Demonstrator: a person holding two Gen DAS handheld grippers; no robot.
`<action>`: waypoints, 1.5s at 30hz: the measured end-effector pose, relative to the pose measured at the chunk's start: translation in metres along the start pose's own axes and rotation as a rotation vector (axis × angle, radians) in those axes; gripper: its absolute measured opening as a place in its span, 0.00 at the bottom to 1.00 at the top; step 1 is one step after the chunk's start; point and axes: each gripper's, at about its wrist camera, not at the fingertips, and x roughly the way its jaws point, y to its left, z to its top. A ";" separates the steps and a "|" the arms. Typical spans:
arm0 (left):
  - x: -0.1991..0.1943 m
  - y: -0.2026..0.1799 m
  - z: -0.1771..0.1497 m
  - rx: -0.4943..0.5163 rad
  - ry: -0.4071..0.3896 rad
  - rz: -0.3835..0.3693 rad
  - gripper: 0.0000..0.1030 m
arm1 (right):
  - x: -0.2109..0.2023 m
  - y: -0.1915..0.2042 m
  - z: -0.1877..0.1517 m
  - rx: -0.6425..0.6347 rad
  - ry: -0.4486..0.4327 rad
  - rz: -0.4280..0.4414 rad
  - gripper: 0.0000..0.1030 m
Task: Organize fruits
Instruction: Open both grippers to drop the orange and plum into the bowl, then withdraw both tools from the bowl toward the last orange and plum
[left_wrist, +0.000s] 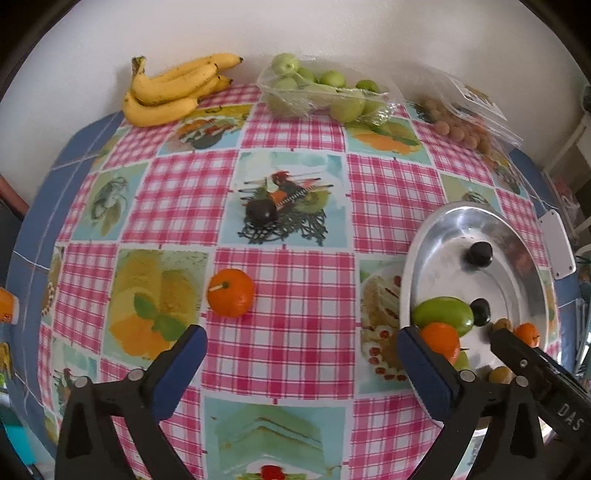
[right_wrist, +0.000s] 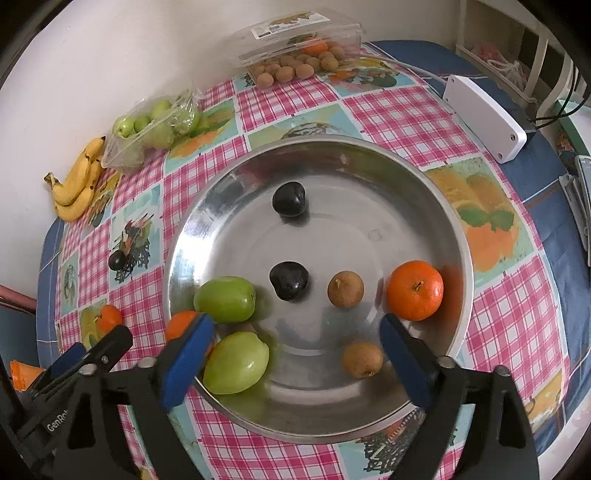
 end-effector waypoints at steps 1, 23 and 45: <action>-0.001 0.001 0.000 0.003 -0.006 0.011 1.00 | 0.000 0.001 0.000 -0.005 -0.004 -0.004 0.93; -0.006 0.029 0.000 -0.044 0.015 -0.022 1.00 | -0.006 0.011 -0.003 -0.066 -0.047 -0.017 1.00; -0.011 0.115 0.013 -0.198 -0.027 0.025 1.00 | -0.022 0.050 -0.008 -0.121 -0.121 0.083 1.00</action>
